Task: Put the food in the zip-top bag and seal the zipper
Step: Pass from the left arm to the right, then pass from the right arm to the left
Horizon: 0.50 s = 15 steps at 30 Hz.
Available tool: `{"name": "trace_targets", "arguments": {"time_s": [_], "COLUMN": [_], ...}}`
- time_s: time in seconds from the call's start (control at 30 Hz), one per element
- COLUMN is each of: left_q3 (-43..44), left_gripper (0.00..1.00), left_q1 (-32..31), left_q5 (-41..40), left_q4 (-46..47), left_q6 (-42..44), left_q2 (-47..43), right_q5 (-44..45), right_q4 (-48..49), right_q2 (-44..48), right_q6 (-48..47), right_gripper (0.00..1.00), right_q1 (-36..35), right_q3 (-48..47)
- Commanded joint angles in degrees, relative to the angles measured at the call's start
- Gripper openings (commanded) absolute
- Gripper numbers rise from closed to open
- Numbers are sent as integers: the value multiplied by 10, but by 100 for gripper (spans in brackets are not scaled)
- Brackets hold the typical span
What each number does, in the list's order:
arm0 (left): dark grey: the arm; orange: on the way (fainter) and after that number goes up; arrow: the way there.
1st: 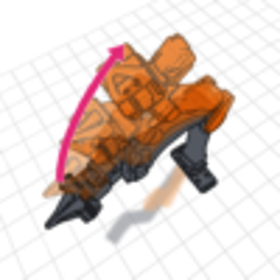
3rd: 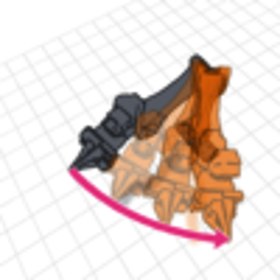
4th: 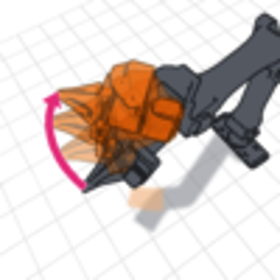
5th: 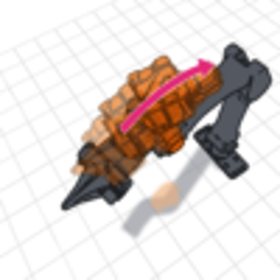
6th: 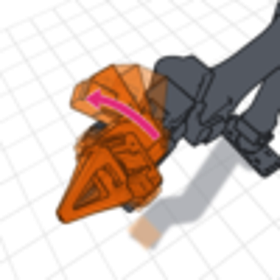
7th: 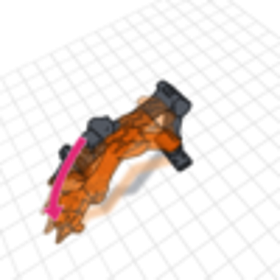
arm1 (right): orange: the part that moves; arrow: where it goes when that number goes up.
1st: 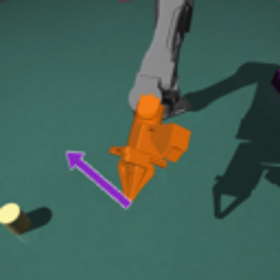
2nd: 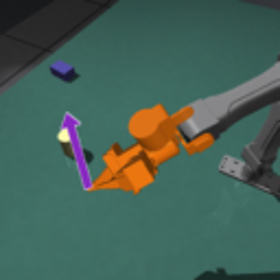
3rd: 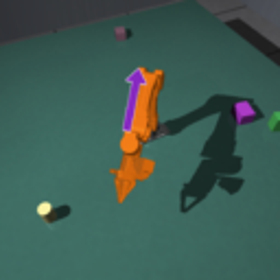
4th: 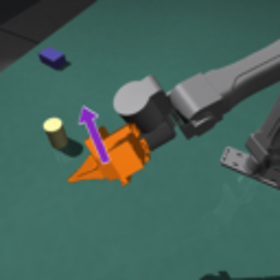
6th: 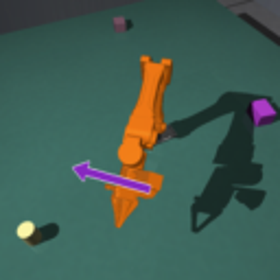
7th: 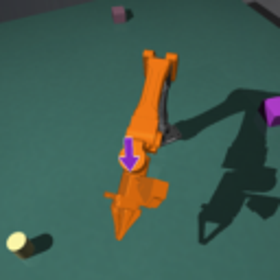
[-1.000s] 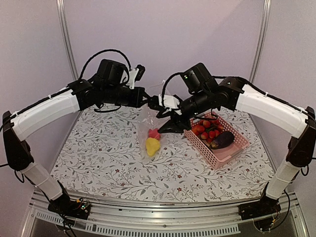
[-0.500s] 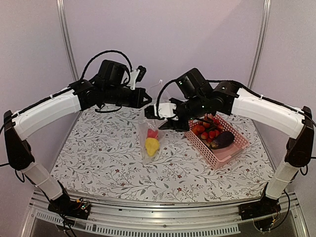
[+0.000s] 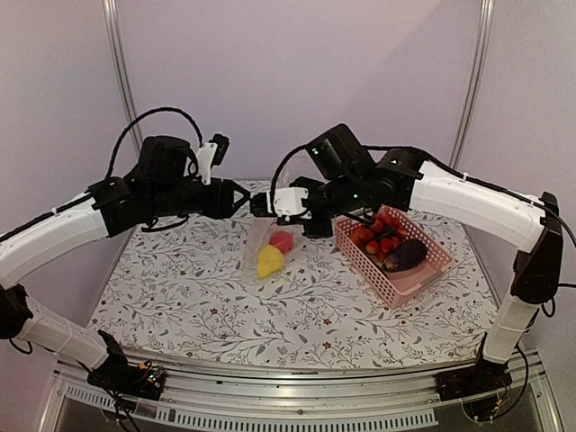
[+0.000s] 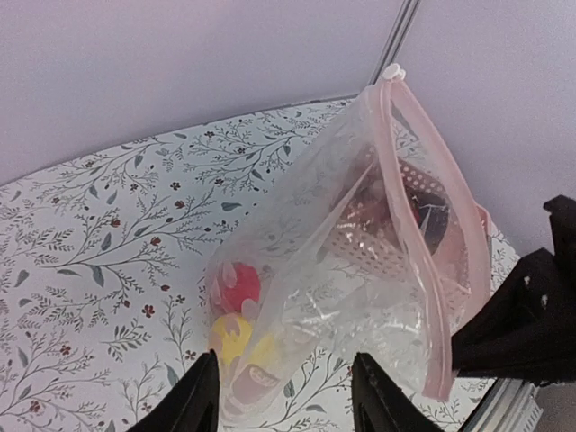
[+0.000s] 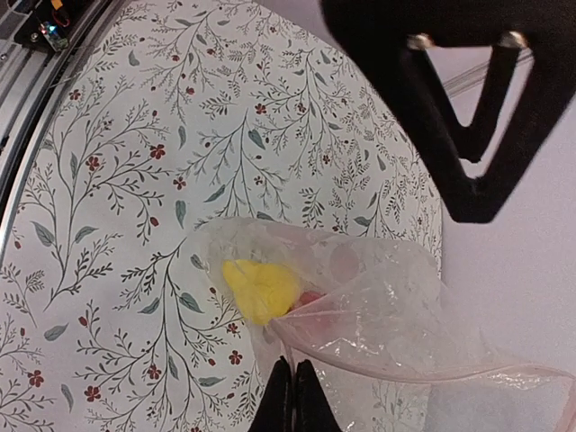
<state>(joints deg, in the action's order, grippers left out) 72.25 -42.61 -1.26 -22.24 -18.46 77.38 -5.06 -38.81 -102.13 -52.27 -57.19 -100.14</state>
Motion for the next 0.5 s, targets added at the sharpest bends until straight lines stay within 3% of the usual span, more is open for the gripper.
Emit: {"name": "trace_targets", "arguments": {"time_s": [0.0,0.07,0.2,0.47], "left_q3": [-163,-248,-328,-343], "left_gripper": [50,50,50,53], "left_q1": [2,0,-2,-5], "left_q5": [-40,-33,-33,-48], "left_q4": [116,173,245,330], "left_q6": [20,24,44,105], "left_q2": [-123,-164,-185,-86], "right_q5": [-42,-68,-99,-167], "right_q4": [11,11,10,-14], "right_q2": [5,4,1,3], "right_q6": [44,69,97,129], "right_gripper": [0,0,0,0], "right_q1": [23,37,49,64], "right_q3": [-41,-54,-74,-118]}}
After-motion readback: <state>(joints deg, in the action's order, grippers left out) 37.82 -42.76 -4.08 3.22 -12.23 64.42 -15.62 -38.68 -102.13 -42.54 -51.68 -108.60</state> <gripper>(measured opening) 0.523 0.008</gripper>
